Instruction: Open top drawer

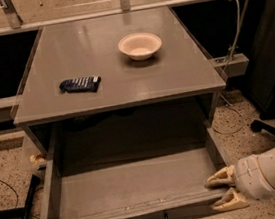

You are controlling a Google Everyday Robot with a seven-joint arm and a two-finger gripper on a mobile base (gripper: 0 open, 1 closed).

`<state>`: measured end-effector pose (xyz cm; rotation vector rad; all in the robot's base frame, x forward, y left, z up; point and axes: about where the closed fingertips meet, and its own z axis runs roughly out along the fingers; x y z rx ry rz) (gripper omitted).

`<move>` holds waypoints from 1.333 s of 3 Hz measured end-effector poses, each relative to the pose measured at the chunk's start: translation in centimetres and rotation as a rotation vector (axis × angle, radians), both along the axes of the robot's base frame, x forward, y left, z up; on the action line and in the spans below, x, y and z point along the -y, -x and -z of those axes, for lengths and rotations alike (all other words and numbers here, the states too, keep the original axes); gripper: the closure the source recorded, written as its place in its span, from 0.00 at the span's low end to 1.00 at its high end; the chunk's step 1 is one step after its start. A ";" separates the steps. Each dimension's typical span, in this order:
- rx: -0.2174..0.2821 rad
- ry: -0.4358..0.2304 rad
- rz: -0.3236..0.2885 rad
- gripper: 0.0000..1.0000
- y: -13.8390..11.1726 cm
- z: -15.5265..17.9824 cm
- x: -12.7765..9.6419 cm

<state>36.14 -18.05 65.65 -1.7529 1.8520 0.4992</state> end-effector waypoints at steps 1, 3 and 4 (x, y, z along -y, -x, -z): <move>0.000 0.000 0.000 0.34 0.0 0.0 0.0; 0.000 0.000 0.000 0.00 0.0 0.0 0.0; 0.000 0.000 0.000 0.00 0.0 0.0 0.0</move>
Offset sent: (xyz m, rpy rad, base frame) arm 0.0000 0.0000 0.0000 0.0000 0.0000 0.0000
